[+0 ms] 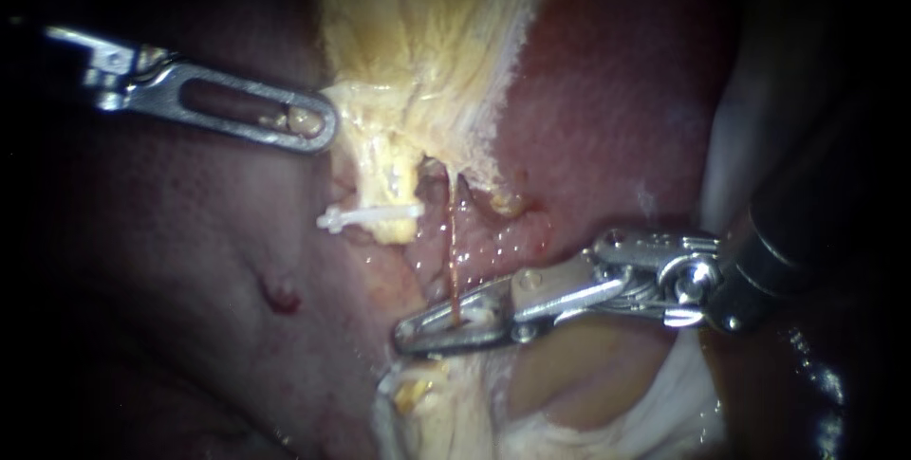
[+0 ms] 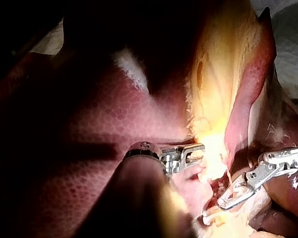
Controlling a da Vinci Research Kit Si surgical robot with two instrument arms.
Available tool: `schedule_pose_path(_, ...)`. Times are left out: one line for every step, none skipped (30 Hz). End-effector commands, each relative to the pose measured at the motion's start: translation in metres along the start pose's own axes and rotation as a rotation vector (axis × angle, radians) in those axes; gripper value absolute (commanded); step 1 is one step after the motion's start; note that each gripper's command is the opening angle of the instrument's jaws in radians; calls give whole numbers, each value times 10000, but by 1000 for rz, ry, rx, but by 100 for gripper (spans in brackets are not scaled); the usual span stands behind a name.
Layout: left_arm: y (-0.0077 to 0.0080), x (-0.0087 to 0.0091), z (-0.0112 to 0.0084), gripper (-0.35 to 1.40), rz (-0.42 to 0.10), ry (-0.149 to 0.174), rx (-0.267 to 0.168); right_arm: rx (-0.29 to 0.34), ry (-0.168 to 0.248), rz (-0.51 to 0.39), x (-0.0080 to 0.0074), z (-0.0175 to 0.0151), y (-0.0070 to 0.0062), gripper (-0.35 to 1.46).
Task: Clipping first clip right tube
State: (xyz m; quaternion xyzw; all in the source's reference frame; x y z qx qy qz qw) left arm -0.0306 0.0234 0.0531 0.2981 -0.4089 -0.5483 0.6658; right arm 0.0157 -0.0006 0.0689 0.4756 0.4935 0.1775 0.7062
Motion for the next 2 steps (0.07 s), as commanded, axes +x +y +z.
schedule_pose_path(0,0,0,-35,0,0,0,0,0,0,-1,0,0,-35)
schedule_pose_path(0,0,0,-35,0,0,0,0,0,-1,-1,0,1,-35)
